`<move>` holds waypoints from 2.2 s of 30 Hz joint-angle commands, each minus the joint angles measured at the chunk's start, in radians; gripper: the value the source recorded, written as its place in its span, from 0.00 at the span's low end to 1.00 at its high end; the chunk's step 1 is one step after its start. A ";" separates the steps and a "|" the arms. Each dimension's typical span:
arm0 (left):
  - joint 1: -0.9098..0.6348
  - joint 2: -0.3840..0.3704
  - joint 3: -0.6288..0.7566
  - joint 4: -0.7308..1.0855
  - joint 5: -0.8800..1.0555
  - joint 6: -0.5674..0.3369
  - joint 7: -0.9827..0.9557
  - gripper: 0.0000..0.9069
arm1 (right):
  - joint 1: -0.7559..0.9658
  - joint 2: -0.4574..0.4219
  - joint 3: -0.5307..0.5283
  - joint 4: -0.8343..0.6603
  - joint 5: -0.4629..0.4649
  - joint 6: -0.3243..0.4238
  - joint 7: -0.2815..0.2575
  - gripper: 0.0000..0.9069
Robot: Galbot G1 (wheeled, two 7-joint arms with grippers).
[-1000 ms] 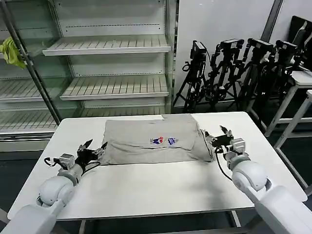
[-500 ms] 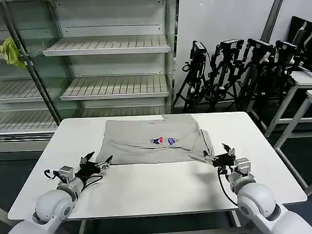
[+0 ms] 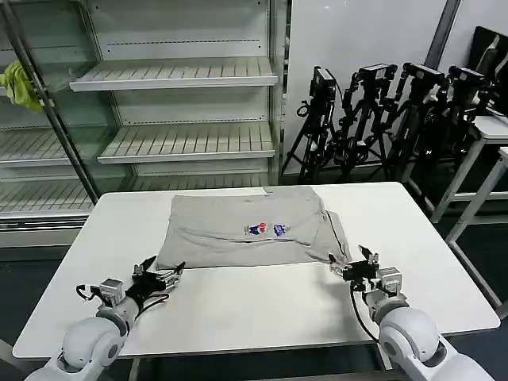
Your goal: Fold and organize the clothes.
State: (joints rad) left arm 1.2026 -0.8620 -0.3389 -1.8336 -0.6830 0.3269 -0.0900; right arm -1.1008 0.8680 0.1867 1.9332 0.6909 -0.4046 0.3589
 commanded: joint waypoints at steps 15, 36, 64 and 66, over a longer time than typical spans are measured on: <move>0.025 -0.001 -0.008 -0.002 0.021 -0.015 0.014 0.52 | -0.003 0.062 -0.030 -0.067 -0.067 0.030 -0.037 0.00; 0.116 0.030 -0.049 -0.061 0.041 -0.037 0.026 0.06 | -0.053 -0.018 -0.015 0.021 -0.055 0.034 -0.029 0.00; 0.587 0.278 -0.271 -0.345 -0.061 -0.002 -0.034 0.04 | -0.428 -0.367 0.078 0.342 0.028 0.010 0.110 0.00; 0.662 0.303 -0.327 -0.371 -0.080 0.005 -0.043 0.06 | -0.446 -0.389 0.083 0.359 0.038 -0.001 0.150 0.00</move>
State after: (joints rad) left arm 1.5730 -0.6969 -0.5268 -2.0748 -0.7152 0.3196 -0.1098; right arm -1.4106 0.5899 0.2495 2.1990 0.7163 -0.4007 0.4280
